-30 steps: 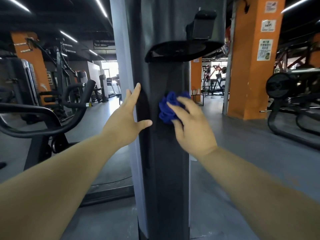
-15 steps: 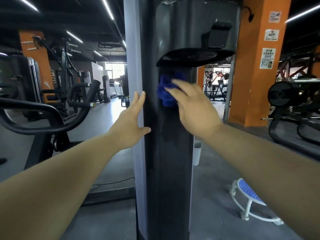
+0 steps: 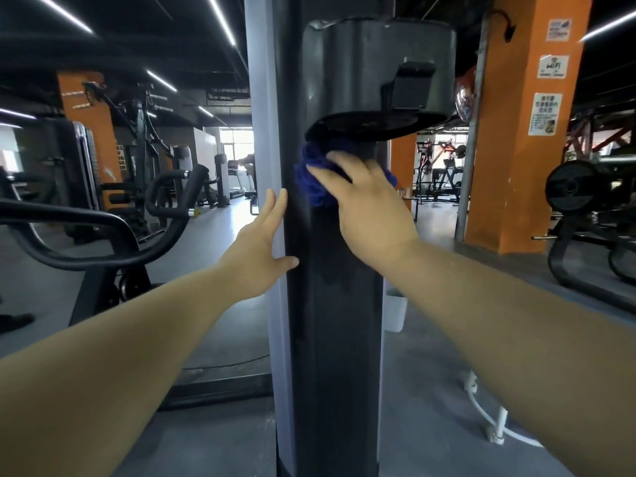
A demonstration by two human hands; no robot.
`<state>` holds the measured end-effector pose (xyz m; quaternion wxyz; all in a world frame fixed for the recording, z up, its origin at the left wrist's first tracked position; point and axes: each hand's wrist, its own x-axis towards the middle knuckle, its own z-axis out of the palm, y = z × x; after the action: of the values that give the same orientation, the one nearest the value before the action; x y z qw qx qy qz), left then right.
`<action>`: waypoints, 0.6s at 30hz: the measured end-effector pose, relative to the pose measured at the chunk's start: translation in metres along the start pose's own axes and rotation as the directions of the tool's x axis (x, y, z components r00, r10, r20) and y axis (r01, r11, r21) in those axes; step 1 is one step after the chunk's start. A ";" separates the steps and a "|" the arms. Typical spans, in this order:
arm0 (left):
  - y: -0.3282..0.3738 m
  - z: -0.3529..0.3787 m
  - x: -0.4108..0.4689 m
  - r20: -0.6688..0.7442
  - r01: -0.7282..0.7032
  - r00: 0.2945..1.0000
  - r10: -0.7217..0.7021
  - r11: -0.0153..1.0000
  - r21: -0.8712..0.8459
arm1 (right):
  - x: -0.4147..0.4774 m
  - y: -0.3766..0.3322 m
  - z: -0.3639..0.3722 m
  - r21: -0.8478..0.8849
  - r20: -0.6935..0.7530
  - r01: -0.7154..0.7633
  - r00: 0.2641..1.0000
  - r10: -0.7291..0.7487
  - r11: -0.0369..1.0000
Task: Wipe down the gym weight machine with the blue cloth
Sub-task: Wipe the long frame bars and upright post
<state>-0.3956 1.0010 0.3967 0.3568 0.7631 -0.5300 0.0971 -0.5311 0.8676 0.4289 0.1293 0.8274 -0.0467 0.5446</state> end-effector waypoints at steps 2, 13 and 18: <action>-0.003 -0.002 0.001 0.012 0.003 1.000 -0.003 1.000 0.014 | 0.020 0.000 -0.003 -0.008 -0.016 -0.032 0.999 0.032 0.999; 0.003 -0.003 0.002 0.013 0.007 1.000 -0.008 0.999 0.044 | -0.049 0.026 0.011 0.006 0.086 0.155 0.984 -0.155 0.988; 0.005 -0.003 0.000 0.014 0.011 1.000 -0.011 0.999 0.043 | 0.006 0.033 0.000 0.042 -0.111 -0.038 0.993 0.042 0.998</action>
<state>-0.3993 1.0019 0.4007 0.3373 0.7742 -0.5260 0.1011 -0.5362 0.8362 0.4394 0.1042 0.7970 -0.0451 0.5932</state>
